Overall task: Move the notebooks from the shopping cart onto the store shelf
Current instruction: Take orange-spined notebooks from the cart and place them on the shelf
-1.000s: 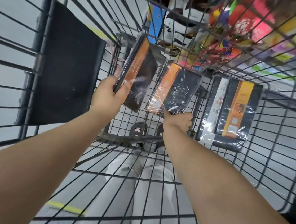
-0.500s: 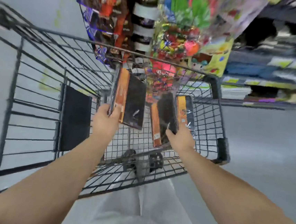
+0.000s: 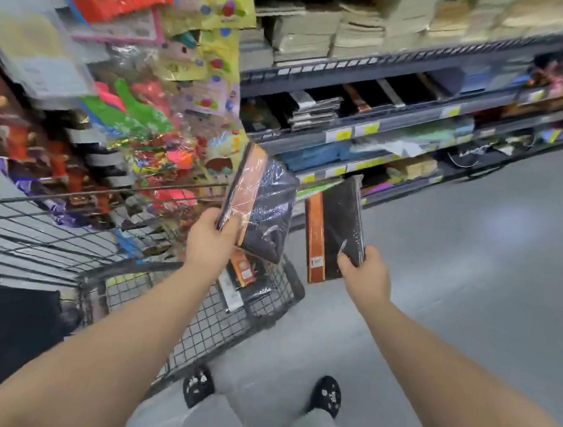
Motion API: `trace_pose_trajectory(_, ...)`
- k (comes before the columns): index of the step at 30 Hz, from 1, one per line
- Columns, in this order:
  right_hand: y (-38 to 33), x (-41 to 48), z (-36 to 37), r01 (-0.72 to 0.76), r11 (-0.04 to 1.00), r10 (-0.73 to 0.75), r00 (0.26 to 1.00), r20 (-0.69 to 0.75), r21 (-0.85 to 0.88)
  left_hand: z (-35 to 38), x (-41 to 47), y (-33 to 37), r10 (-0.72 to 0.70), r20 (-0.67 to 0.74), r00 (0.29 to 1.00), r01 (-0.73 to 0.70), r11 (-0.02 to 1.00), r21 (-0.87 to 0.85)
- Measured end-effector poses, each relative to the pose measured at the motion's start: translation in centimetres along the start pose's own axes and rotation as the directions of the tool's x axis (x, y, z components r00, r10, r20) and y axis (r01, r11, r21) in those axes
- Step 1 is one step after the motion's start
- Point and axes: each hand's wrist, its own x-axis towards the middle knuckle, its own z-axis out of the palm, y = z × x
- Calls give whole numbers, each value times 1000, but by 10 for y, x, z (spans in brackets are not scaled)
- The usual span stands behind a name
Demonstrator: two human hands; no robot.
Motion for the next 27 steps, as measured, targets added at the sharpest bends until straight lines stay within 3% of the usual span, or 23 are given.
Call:
trace_pose_trajectory(7,79,57,-112,-19,999,20,999,-28,46,126,-37,52,1,31,1000,-3,999,47)
trace_pose_trajectory(13,111,115,-168,-44,995,47,998,-32,92,190,-41,77,-74,49,996,71,995,68)
trace_pose_trajectory(27,61,310,-196,-177,905,138,982,126,386,303,86,158,-183,186,965,194,980,-43)
